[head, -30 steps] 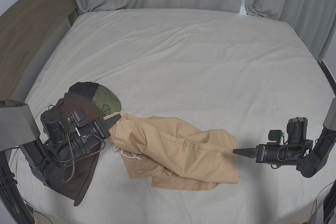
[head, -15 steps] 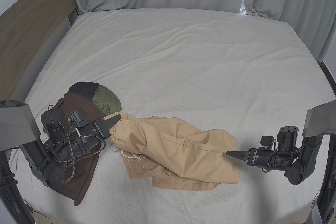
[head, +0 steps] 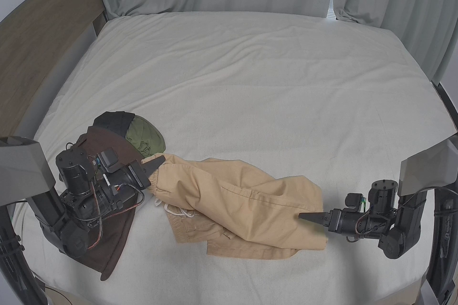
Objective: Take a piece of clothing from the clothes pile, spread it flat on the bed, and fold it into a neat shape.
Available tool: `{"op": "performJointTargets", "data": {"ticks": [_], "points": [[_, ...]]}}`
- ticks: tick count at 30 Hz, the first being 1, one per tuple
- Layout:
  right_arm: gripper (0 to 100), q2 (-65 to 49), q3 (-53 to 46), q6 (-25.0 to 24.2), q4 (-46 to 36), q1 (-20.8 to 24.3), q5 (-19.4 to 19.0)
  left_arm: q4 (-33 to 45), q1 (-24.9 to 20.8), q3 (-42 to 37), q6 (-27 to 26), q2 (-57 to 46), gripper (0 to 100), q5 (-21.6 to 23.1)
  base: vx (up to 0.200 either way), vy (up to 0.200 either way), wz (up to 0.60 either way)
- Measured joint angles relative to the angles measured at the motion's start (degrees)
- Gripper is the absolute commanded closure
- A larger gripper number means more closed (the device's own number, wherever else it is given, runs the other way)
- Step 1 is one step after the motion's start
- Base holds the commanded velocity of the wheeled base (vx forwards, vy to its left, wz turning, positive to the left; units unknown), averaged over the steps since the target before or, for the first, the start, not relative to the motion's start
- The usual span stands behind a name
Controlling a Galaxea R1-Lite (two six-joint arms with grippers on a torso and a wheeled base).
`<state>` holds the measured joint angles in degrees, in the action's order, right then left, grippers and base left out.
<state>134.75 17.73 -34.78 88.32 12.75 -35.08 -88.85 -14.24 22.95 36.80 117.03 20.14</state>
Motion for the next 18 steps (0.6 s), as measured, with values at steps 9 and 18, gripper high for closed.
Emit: {"op": "performJointTargets", "data": {"ticks": [9, 18], "points": [[0, -4.33, -2.49, 0.13, 0.04, -0.18, -4.74, 0.0, 0.0, -0.02, 0.0, 0.44, 100, -0.05, 0.0, 0.0, 0.0], [0, -9.97, -4.34, 0.1, 0.0, -1.12, -7.14, 0.0, -0.09, 0.26, 0.0, 0.77, 100, -0.11, 0.0, 0.0, 0.0]]}}
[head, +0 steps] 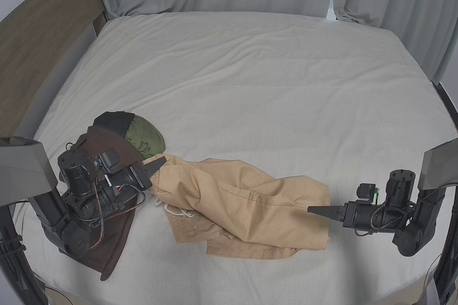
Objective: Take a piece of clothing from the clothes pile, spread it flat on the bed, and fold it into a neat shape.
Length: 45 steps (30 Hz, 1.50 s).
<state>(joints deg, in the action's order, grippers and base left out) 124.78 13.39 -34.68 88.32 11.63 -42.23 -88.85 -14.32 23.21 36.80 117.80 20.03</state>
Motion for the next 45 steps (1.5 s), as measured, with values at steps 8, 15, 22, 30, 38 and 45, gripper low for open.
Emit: {"op": "performJointTargets", "data": {"ticks": [8, 15, 22, 30, 38, 45], "points": [[0, 0.41, 0.28, 1.02, 0.11, 0.2, -1.94, 0.02, -0.09, 0.07, 0.0, 0.12, 100, 0.0, 0.0, 0.0, 0.0], [0, 4.24, 2.79, 4.14, 0.24, 0.33, -1.72, 0.0, -0.28, -0.01, -0.07, 0.3, 100, -0.09, 0.0, 0.0, 0.0], [0, 5.29, 4.02, 4.11, 0.33, 1.01, -1.69, 0.0, -0.34, 0.07, -0.18, 0.59, 100, -0.18, 0.0, 0.0, 0.0], [0, 5.79, 5.02, 4.12, 0.35, 1.4, -1.69, 0.0, -0.37, 0.11, -0.18, 0.72, 100, -0.16, 0.0, 0.0, 0.0], [100, 6.08, 5.4, 4.14, 0.35, 1.4, -1.69, 0.0, -0.59, 0.07, -0.18, 0.8, 100, -0.18, 0.0, 0.0, 0.0], [100, 6.17, 5.33, 4.17, 0.33, 1.45, -1.69, 0.02, -1.49, 0.18, -0.11, 0.67, 100, -0.24, 0.0, 0.0, 0.0]]}}
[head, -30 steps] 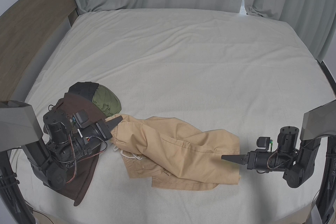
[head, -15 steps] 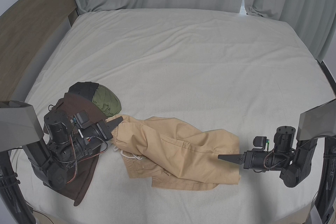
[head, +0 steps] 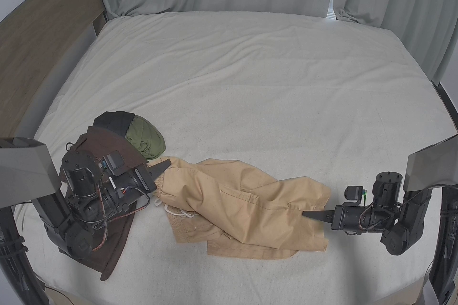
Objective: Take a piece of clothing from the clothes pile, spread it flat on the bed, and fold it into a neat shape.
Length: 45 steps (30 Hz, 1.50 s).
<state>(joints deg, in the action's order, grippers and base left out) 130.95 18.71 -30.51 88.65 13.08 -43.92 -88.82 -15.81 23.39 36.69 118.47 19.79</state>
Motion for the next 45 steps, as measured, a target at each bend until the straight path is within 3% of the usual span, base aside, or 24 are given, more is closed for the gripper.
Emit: {"op": "performJointTargets", "data": {"ticks": [9, 16, 28, 35, 45], "points": [[100, -5.45, -1.74, 0.09, -0.13, 0.37, 0.0, -0.02, -0.5, 0.5, -1.17, -3.52, 100, 0.63, 0.0, 0.0, 0.0], [100, -12.46, -4.3, 1.01, -0.24, 1.69, -0.69, -0.07, 0.05, 1.4, -6.53, -5.18, 100, 5.03, 0.0, 0.0, 0.0], [100, -19.21, -4.36, 1.26, -0.29, 1.11, -2.58, -0.11, 0.99, 2.95, -17.1, -6.06, 100, 7.36, 0.0, 0.0, 0.0], [100, -22.05, -3.84, 1.37, -0.29, 1.33, -2.35, -0.09, 2.19, 4.33, -17.85, -6.56, 100, 7.91, 0.0, 0.0, 0.0], [100, -24.66, -2.73, 1.32, -0.27, 0.83, -2.11, -0.11, 4.68, 4.69, -18.82, -8.96, 100, 12.9, 0.0, 0.0, 0.0]]}}
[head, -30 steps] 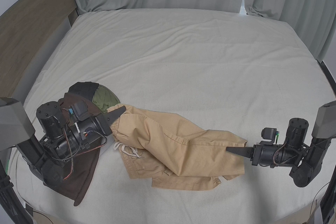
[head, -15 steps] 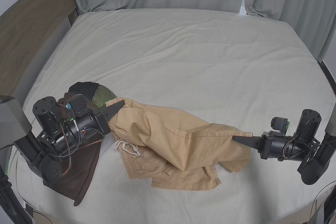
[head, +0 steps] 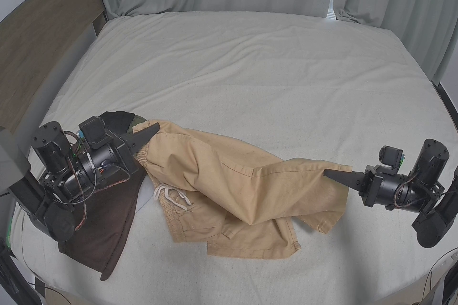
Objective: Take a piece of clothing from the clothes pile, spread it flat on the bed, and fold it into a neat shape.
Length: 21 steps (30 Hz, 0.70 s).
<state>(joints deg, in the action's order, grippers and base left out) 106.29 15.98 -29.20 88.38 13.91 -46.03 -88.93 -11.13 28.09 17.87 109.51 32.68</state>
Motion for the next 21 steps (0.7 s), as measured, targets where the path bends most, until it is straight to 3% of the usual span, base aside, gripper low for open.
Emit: {"op": "performJointTargets", "data": {"ticks": [21], "points": [[100, -0.65, 4.0, -0.02, 0.11, -2.45, 0.27, 0.02, 0.05, 0.85, -1.27, -0.79, 100, 0.24, 0.0, 0.0, 0.0]]}}
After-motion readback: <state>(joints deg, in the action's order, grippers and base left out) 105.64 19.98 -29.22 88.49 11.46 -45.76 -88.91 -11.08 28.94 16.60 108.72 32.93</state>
